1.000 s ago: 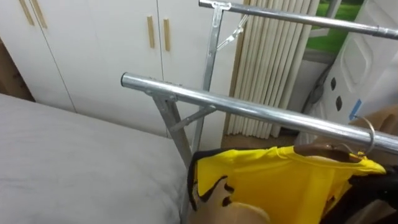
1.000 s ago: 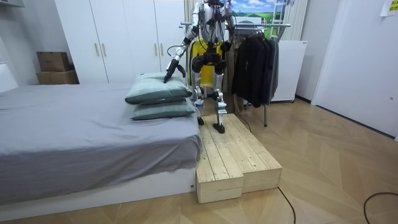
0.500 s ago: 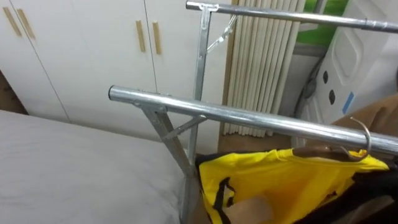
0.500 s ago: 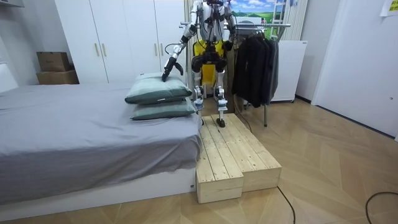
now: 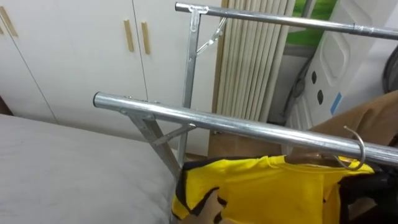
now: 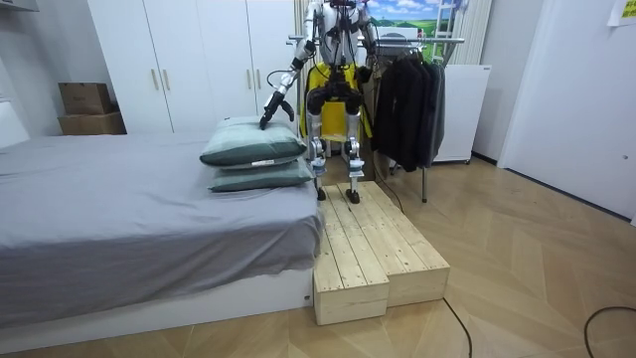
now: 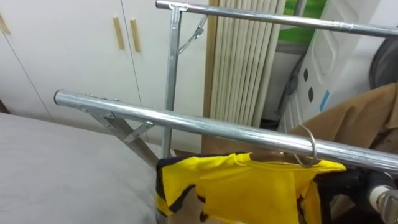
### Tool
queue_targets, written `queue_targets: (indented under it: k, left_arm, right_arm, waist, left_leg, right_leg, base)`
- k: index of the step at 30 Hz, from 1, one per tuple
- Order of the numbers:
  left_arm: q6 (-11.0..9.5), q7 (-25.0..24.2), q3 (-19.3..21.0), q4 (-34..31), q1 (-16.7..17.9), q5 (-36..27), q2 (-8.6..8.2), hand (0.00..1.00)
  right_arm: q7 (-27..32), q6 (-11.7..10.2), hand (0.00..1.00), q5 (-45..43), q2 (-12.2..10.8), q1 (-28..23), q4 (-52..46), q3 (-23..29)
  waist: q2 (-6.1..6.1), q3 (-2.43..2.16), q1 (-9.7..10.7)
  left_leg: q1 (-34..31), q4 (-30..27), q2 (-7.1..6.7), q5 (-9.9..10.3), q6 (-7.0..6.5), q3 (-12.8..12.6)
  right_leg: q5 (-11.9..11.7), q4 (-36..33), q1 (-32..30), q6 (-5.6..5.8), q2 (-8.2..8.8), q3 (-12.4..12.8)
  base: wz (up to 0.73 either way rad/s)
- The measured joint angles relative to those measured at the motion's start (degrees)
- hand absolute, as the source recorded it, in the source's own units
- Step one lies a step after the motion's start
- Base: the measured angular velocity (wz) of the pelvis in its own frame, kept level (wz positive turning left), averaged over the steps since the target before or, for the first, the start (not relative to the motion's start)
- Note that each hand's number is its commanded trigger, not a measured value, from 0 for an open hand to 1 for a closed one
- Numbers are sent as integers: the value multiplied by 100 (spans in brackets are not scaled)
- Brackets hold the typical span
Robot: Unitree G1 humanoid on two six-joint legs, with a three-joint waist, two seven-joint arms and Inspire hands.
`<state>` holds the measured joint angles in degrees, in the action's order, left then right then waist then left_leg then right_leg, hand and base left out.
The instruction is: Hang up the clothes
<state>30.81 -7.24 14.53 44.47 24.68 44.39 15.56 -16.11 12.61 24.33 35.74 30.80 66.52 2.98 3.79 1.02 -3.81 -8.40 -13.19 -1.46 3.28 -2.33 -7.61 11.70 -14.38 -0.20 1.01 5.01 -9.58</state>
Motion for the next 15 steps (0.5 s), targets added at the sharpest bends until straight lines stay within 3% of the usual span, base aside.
queue_targets:
  k: [15]
  left_arm:
    - [-2, 570, 7, 194, -28, -664, -70, 0]
  right_arm:
    - [113, 2, 0, -35, -2, -64, 14, 114]
  waist:
    - [-17, 2, -2]
  left_leg:
    - [133, 49, 20, 13, 21, -39]
  right_leg:
    - [-3, 75, 132, -1, -22, 45]
  base:
    - [0]
